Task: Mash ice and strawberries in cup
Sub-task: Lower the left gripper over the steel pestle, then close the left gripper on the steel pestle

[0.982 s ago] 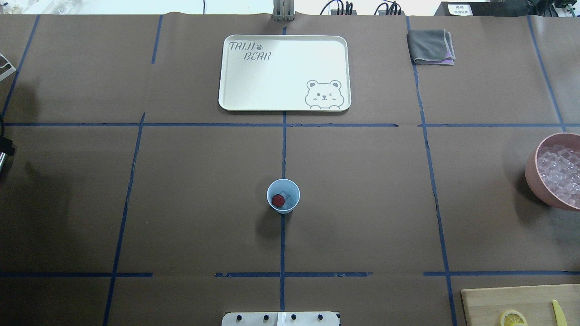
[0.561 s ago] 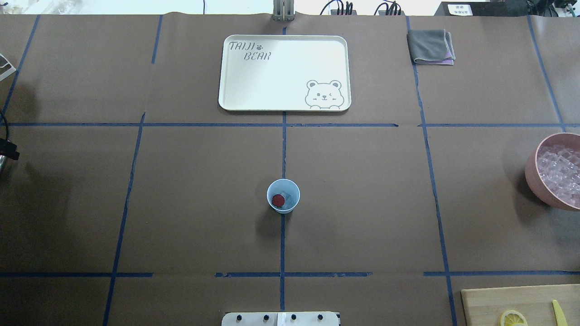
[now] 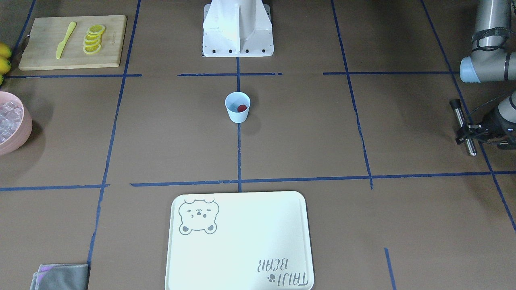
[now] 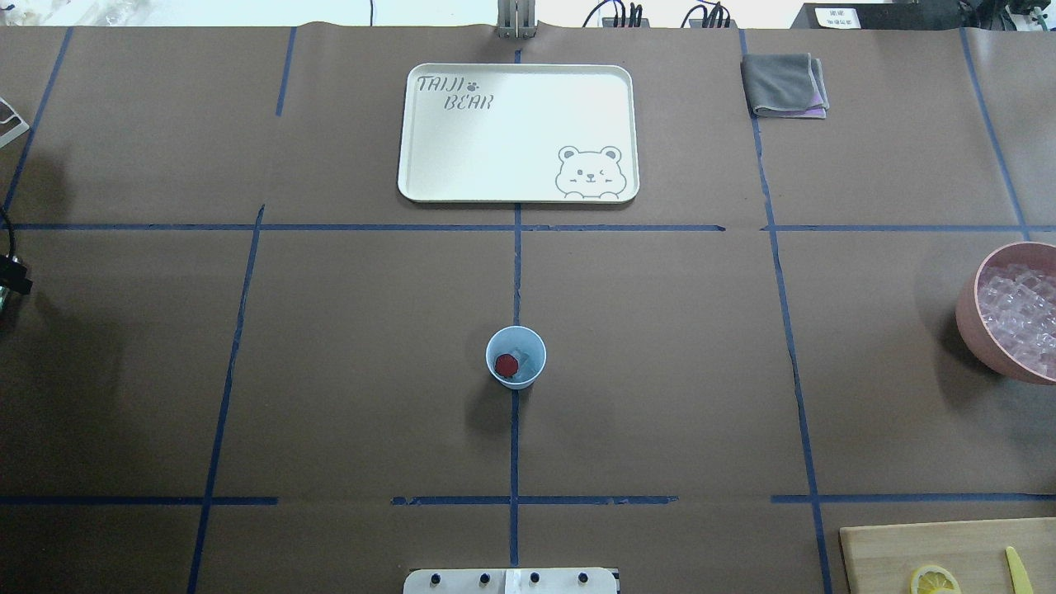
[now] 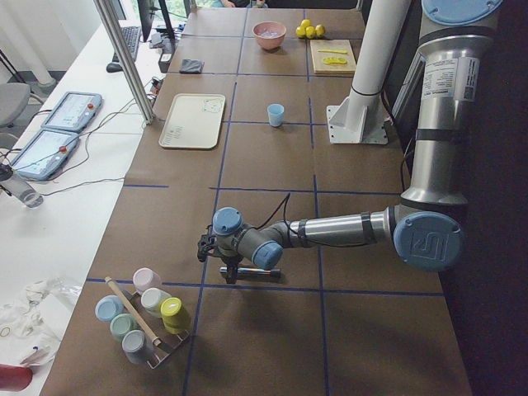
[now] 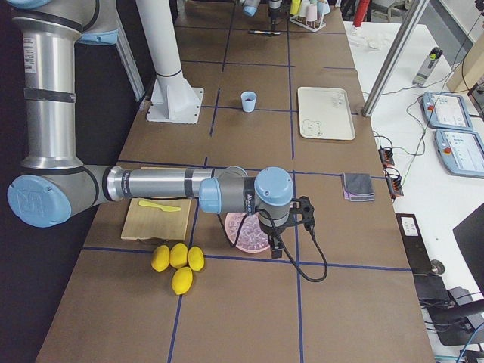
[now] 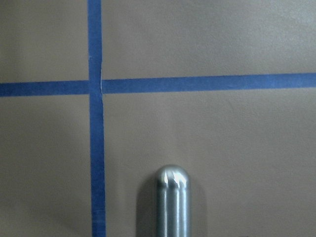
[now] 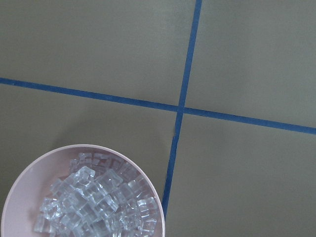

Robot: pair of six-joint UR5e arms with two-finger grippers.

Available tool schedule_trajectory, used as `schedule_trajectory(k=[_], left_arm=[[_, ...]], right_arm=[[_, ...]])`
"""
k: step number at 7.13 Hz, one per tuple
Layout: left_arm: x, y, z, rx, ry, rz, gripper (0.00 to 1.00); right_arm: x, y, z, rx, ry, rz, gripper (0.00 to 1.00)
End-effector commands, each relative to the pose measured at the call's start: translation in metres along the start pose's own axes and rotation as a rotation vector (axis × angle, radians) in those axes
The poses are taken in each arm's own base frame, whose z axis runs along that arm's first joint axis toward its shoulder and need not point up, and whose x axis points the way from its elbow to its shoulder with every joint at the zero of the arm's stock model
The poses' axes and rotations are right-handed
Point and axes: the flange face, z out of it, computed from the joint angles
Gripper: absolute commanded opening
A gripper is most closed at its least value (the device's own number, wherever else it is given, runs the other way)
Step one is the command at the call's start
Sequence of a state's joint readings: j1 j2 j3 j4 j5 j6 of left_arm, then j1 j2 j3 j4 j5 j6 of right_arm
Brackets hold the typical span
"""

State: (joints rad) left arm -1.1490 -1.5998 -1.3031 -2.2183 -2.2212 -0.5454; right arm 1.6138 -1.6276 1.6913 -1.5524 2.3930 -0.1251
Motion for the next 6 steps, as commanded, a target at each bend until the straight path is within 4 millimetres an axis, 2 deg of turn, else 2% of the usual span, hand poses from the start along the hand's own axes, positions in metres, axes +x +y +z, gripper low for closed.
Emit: schedule_trajectory(k=[1, 3, 4, 5, 6], left_arm=[[0.0, -0.001, 0.0, 0.0, 0.0, 0.0, 0.38], [0.003, -0.002, -0.002, 0.006, 0.004, 0.004, 0.12], [0.009, -0.004, -0.006, 0.012, 0.012, 0.01, 0.04], [0.029, -0.006, -0.017, -0.015, 0.092, 0.027, 0.0], [0.043, -0.011, -0.039, 0.0, 0.144, 0.045, 0.0]], right_arm=[[0.0, 0.0, 0.0, -0.001, 0.0, 0.0, 0.99], [0.0, 0.0, 0.0, -0.001, 0.0, 0.0, 0.99], [0.0, 0.0, 0.0, -0.001, 0.0, 0.0, 0.99], [0.001, 0.0, 0.0, 0.0, 0.0, 0.001, 0.99], [0.0, 0.0, 0.0, -0.001, 0.0, 0.001, 0.99]])
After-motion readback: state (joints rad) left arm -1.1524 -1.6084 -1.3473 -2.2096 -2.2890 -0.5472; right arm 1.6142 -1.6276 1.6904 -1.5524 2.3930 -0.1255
